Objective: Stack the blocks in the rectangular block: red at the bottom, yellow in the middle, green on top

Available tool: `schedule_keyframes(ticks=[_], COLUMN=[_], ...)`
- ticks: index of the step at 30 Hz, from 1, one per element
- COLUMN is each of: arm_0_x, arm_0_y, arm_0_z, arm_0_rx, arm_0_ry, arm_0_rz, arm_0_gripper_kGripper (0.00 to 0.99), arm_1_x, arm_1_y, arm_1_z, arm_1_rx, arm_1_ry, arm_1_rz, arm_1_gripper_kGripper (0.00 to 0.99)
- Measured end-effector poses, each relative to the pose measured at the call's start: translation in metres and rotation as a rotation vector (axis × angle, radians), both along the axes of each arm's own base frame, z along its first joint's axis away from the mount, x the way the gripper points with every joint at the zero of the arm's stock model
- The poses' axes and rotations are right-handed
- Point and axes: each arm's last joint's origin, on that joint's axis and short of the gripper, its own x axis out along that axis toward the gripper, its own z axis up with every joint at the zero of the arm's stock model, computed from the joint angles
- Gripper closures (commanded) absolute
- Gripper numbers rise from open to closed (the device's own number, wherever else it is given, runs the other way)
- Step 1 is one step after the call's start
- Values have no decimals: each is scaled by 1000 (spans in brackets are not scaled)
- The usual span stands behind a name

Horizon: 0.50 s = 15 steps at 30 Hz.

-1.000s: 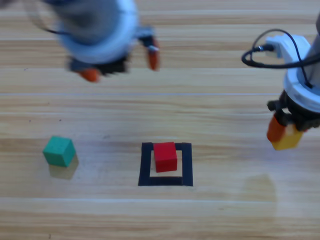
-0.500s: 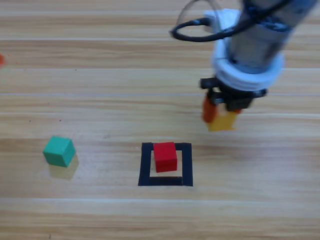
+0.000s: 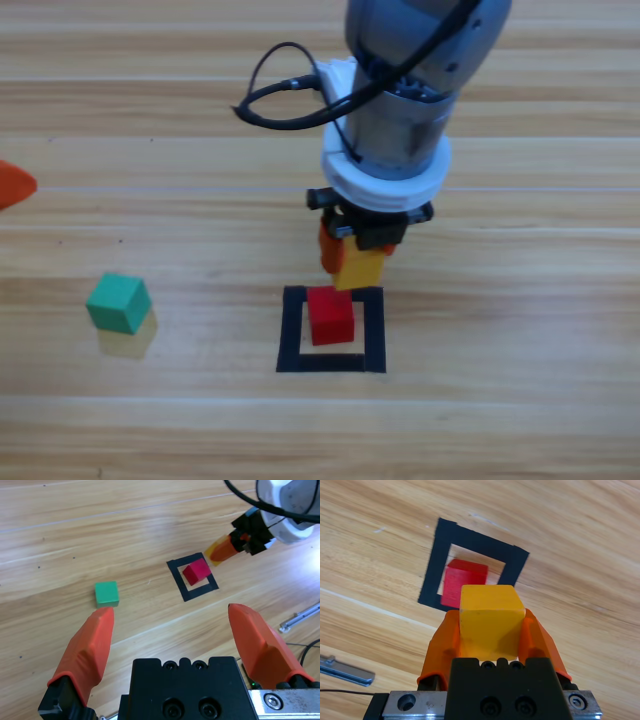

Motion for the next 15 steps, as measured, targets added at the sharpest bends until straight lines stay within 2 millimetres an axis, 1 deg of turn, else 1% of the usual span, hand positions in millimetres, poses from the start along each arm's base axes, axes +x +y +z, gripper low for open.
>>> schedule_keyframes(ticks=[3, 8, 14, 15], arm_0_x=[1, 1, 4, 4], arm_0_y=[-2, -2, -6, -7], arm_0_z=[-2, -13, -13, -13], arm_0_rx=[-16, 5, -8, -7], arm_0_ry=[-5, 18, 10, 11], arm_0_rz=[-6, -13, -15, -15], arm_0_gripper_kGripper=[17, 17, 17, 17], arm_1_x=[-1, -2, 1, 2], arm_1_y=[10, 18, 23, 25], arm_1_z=[-4, -13, -8, -11], arm_1_rx=[-7, -23, -13, -15], arm_1_ry=[5, 17, 7, 8], arm_1_rz=[11, 17, 13, 13], arm_1_gripper_kGripper=[990, 990, 990, 990])
